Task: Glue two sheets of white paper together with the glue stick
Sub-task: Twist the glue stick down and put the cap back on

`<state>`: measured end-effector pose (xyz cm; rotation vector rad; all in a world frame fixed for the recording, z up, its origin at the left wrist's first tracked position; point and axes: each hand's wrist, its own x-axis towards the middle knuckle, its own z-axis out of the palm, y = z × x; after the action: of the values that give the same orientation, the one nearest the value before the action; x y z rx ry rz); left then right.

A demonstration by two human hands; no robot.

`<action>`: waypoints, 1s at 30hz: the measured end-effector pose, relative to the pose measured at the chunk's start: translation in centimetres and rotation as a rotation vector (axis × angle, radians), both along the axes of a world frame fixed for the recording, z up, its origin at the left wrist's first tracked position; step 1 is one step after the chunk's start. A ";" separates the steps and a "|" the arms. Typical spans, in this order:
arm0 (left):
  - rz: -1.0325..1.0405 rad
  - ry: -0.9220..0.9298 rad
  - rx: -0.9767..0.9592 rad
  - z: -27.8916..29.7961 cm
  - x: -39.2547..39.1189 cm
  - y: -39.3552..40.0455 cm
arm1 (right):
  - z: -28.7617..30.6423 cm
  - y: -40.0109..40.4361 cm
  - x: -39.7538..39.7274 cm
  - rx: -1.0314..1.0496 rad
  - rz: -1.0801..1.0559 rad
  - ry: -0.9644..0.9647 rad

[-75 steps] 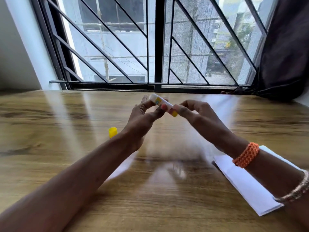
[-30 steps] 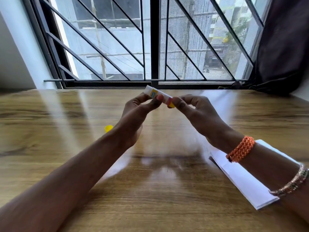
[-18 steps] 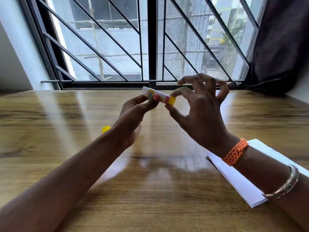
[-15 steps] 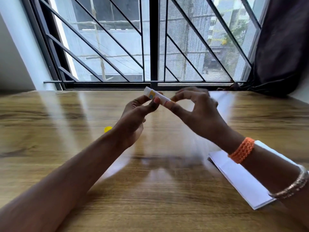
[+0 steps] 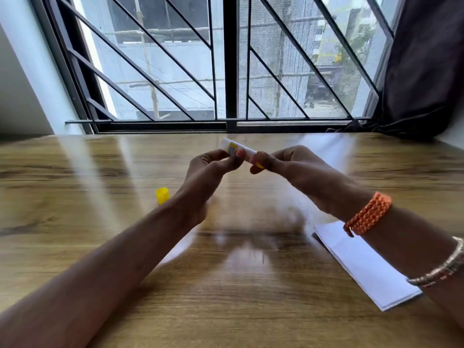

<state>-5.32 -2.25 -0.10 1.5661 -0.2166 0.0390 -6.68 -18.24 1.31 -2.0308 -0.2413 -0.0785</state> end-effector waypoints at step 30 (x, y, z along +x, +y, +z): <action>0.075 -0.020 -0.061 0.3 0.5 0.1 | -1.4 0.2 0.9 -0.067 0.018 -0.248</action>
<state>-4.84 -2.11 0.18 1.5130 -0.1706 0.1194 -5.80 -18.05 -0.10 -2.0845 -0.4222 -0.3155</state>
